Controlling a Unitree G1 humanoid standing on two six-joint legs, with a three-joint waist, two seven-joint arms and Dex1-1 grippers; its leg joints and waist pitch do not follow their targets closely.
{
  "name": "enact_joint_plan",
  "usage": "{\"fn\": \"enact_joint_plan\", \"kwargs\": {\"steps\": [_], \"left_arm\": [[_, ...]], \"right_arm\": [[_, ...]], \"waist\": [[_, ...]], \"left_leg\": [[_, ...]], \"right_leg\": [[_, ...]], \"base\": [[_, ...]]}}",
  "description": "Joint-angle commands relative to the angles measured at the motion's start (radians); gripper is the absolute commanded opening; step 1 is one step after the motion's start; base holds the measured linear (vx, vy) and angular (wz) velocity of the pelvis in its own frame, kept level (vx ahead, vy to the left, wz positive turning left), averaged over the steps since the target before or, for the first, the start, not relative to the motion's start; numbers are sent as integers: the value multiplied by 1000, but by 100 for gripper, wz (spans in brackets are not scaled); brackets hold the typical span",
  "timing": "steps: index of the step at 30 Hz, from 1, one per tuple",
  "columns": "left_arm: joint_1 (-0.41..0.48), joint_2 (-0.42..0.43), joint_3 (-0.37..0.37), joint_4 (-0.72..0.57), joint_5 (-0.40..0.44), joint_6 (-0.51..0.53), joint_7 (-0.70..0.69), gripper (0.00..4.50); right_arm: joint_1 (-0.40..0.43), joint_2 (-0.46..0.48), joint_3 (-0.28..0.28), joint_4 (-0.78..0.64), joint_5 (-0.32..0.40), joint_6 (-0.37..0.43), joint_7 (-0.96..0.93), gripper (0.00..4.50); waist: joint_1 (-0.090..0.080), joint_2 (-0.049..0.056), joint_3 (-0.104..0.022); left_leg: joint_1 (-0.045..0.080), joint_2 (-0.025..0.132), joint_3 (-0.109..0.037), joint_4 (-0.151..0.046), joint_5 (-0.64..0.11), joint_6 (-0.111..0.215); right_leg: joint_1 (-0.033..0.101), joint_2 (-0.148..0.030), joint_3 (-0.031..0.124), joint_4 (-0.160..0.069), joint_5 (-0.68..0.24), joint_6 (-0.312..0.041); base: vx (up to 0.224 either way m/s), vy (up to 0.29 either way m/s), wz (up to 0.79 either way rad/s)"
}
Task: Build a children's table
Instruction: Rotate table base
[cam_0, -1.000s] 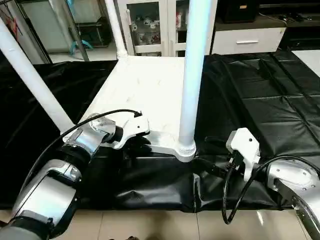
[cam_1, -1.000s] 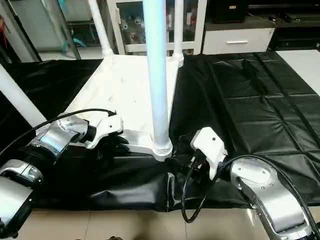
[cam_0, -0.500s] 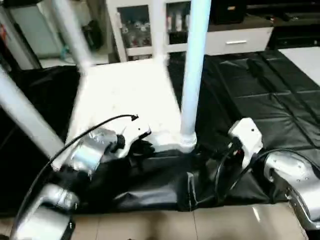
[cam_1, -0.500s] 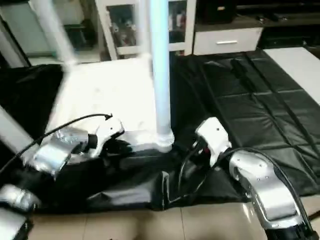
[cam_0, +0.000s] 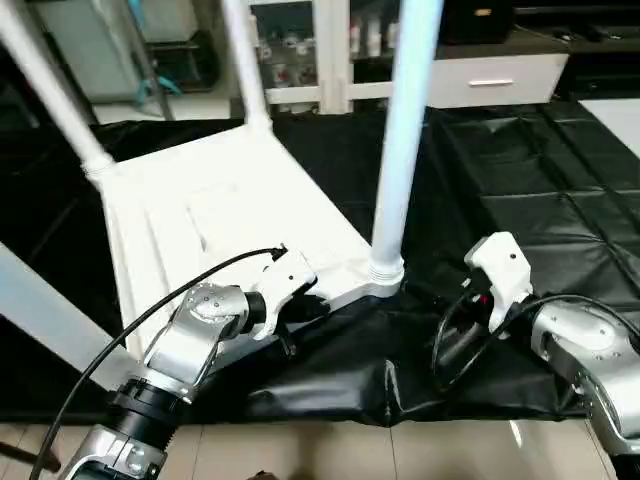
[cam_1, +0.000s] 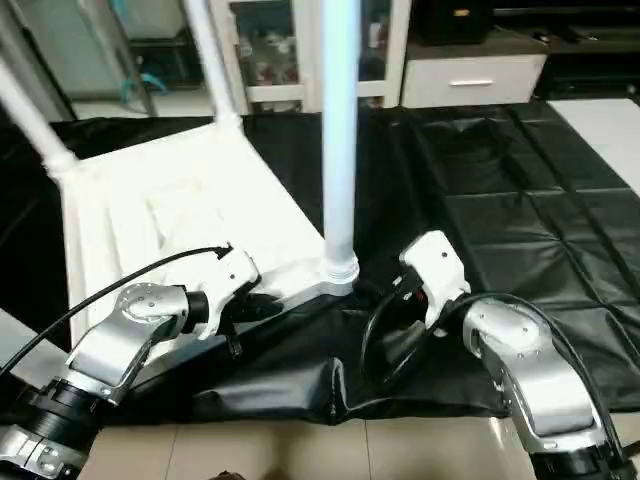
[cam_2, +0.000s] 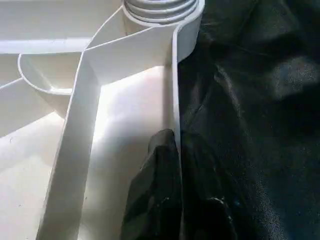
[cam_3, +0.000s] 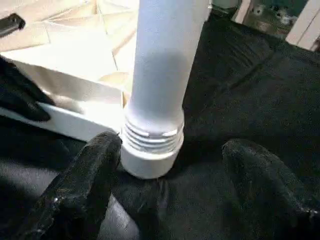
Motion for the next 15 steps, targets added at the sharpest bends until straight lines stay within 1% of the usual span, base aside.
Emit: {"fn": "enact_joint_plan", "kwargs": {"steps": [1, 3, 4, 6, 10, 11, 13, 15], "left_arm": [[-6, 8, -18, -11, 2, 0, -18, 59], [-7, 18, -31, -13, 8, 4, -21, 71], [-7, 21, -35, -14, 11, 3, -19, 82], [-9, 18, -40, 4, 19, -23, -2, 82], [-19, 10, -41, 26, 22, -35, 6, 82], [-33, -2, -36, 53, 23, -42, 23, 82], [-45, -11, -32, 73, 23, -51, 34, 82], [-53, -14, -33, 87, 21, -62, 35, 82]], "right_arm": [[-8, -8, -15, 3, 7, 11, 5, 365], [-9, -9, -13, 1, 7, 12, 8, 365], [-10, -9, -12, 0, 7, 13, 9, 365], [-9, -8, -11, -6, 7, 15, 14, 365], [-9, -10, -12, -11, 11, 17, 21, 365], [-3, -14, -11, -17, 18, 16, 34, 365], [1, -17, -9, -22, 23, 14, 44, 365], [3, -18, -8, -24, 23, 13, 46, 365]], "waist": [[1, -28, -56], [1, -26, -56], [0, -29, -55], [-1, -31, -54], [0, -32, -55], [0, -30, -55], [1, -30, -55], [1, -31, -57]], "left_leg": [[14, 39, -10, -73, -194, 61], [15, 39, -11, -74, -197, 55], [14, 39, -11, -75, -202, 50], [15, 38, -10, -74, -211, 48], [15, 38, -10, -74, -215, 45], [14, 37, -10, -74, -213, 45], [17, 37, -9, -72, -217, 45], [13, 37, -11, -71, -196, 50]], "right_leg": [[31, -38, 27, -77, -168, -211], [32, -38, 26, -75, -161, -209], [32, -38, 27, -75, -147, -212], [33, -39, 27, -76, -149, -213], [34, -40, 28, -77, -166, -208], [34, -39, 28, -76, -163, -208], [33, -38, 28, -77, -158, -211], [37, -39, 27, -74, -131, -215]], "base": [[0, 0, 0], [0, 0, 0], [0, 0, 0], [0, 0, 0], [0, 0, 0], [0, 0, 0], [0, 0, 0], [0, 0, 0]]}}
